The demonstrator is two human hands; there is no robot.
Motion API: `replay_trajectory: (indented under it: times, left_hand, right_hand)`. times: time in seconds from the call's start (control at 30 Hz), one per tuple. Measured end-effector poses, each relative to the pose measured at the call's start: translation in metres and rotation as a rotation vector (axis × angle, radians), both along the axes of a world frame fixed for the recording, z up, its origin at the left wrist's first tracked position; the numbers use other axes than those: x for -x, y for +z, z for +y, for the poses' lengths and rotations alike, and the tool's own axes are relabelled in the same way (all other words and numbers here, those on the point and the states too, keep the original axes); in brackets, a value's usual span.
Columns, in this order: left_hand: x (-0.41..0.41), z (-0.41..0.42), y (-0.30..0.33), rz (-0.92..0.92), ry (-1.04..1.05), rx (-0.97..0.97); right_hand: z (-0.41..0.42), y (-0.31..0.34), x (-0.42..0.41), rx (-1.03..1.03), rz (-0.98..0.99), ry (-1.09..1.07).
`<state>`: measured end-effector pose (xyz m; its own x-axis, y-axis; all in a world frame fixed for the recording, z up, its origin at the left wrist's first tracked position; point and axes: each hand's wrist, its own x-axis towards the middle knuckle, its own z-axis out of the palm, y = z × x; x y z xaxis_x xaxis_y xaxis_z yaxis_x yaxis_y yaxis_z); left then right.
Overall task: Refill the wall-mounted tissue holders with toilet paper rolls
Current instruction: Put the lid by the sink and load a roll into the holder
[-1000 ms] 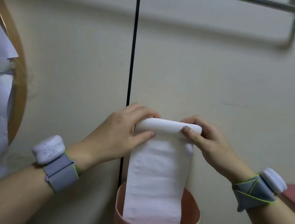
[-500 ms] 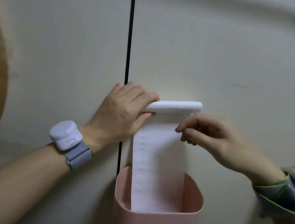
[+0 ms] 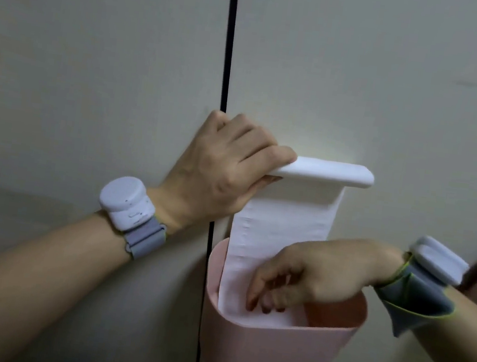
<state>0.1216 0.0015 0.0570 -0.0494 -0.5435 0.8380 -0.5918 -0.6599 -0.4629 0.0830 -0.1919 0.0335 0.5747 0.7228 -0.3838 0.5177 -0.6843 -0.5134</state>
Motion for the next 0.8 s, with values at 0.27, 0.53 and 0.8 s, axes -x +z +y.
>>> replay_trajectory:
  times: [0.27, 0.53, 0.8]
  left_hand:
    - [-0.004, -0.005, -0.004, -0.054, 0.000, 0.046]
    - [-0.006, -0.006, -0.006, -0.096, 0.010, 0.047]
    - [-0.007, -0.007, -0.006, -0.103, -0.001, 0.052]
  right_hand:
    - [0.022, -0.021, -0.009, 0.287, 0.110, 0.136]
    - [0.021, -0.031, -0.020, 0.309, 0.127, 0.142]
    - [0.023, -0.034, -0.026, 0.337, 0.154, 0.111]
